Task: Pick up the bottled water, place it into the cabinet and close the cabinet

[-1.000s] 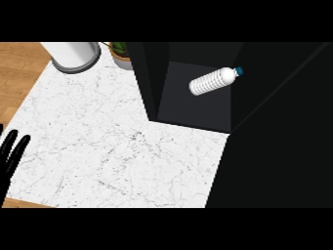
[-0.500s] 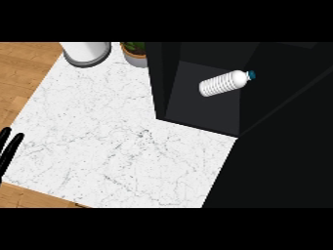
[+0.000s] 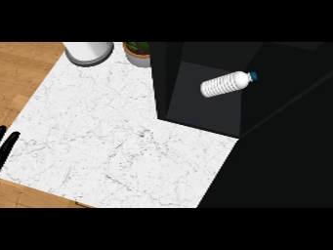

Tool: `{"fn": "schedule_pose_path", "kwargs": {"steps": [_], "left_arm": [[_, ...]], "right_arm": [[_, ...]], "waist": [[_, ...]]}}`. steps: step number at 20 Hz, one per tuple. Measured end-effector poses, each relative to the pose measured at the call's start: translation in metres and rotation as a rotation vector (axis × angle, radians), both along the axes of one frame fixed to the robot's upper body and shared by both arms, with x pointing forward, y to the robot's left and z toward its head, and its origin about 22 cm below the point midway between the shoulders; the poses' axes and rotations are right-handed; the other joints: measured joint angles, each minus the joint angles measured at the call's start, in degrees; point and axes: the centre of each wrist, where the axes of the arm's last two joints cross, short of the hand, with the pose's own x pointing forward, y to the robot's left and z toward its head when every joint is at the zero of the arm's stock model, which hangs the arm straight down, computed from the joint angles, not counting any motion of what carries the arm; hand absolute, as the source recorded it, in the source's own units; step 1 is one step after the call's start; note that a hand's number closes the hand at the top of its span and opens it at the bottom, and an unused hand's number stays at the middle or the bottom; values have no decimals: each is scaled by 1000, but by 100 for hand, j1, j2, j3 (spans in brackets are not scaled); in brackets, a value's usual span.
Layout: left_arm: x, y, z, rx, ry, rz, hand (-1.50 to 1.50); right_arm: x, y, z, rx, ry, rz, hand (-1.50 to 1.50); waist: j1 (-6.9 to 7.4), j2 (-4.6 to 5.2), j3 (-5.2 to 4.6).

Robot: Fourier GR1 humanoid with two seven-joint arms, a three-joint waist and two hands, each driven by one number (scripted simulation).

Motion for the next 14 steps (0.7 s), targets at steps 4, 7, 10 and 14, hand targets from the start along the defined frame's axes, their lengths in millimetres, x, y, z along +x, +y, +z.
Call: {"fn": "schedule_pose_path", "kwargs": {"steps": [4, 7, 10, 14], "left_arm": [[1, 3, 1, 4, 1, -2, -150], [3, 5, 4, 6, -6, 1, -150], [2, 7, 4, 4, -4, 3, -150], [4, 9, 6, 4, -13, -2, -150]], "right_arm": [[4, 1, 3, -22, -26, 22, 150], [6, 1, 4, -30, -38, 29, 150], [7, 2, 4, -27, -36, 26, 150], [7, 2, 2, -13, -21, 20, 150]], "waist": [[7, 6, -4], [-10, 19, -3], [-7, 44, -5], [36, 114, -6]]}}
